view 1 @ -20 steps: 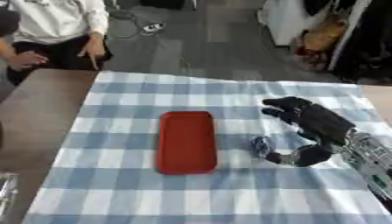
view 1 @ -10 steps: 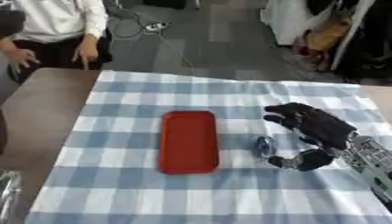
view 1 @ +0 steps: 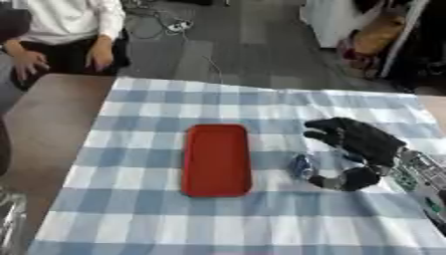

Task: Pick up objects on the table and place them in the box.

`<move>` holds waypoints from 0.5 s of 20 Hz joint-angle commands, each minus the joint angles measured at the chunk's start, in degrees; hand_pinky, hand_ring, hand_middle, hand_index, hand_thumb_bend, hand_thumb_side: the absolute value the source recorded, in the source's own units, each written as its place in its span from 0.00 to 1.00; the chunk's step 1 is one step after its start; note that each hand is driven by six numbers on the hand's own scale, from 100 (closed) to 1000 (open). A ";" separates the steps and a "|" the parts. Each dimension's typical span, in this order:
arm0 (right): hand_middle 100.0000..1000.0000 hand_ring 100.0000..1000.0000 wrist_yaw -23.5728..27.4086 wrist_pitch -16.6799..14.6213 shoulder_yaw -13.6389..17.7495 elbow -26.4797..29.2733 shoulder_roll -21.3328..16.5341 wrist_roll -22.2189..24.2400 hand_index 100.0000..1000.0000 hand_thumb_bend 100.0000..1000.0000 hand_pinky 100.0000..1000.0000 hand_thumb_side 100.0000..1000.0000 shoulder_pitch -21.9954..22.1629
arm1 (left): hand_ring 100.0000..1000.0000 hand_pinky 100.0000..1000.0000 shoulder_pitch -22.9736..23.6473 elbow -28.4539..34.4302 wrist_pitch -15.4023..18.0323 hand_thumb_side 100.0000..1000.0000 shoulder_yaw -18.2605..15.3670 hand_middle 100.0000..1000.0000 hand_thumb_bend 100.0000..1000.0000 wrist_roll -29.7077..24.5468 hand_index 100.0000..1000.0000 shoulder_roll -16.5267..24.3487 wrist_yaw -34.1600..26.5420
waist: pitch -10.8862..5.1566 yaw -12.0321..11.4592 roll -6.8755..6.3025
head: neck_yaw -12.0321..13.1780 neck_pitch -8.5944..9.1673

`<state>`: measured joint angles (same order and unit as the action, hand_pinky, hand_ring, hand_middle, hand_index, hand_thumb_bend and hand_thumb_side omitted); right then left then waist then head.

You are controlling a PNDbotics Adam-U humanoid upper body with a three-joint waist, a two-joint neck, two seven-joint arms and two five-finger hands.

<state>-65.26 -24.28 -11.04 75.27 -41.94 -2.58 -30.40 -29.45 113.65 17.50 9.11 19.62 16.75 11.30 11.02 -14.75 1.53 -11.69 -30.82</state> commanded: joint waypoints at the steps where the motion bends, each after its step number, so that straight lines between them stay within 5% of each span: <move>1: 0.96 0.90 -0.73 -0.36 1.04 -1.22 -2.46 -0.60 0.98 0.42 0.85 1.00 -2.00 | 0.66 0.75 -1.05 0.94 0.17 0.79 -0.26 0.86 0.12 -0.03 0.89 0.02 -0.33 | -0.51 -0.18 -0.12 | 0.29 1.04; 10: 0.96 0.91 -2.11 -1.68 0.45 -2.27 -3.72 -0.47 0.98 0.40 0.85 1.00 -4.60 | 0.67 0.75 -1.74 0.94 0.31 0.79 -0.35 0.87 0.12 0.06 0.90 -0.37 -0.44 | 0.59 -1.31 0.12 | 0.27 1.97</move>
<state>-67.09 -25.66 -11.00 72.63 -43.43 -3.10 -33.76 -30.23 113.65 17.56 9.10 19.66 16.25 11.07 12.36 -16.09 1.62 -11.60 -29.84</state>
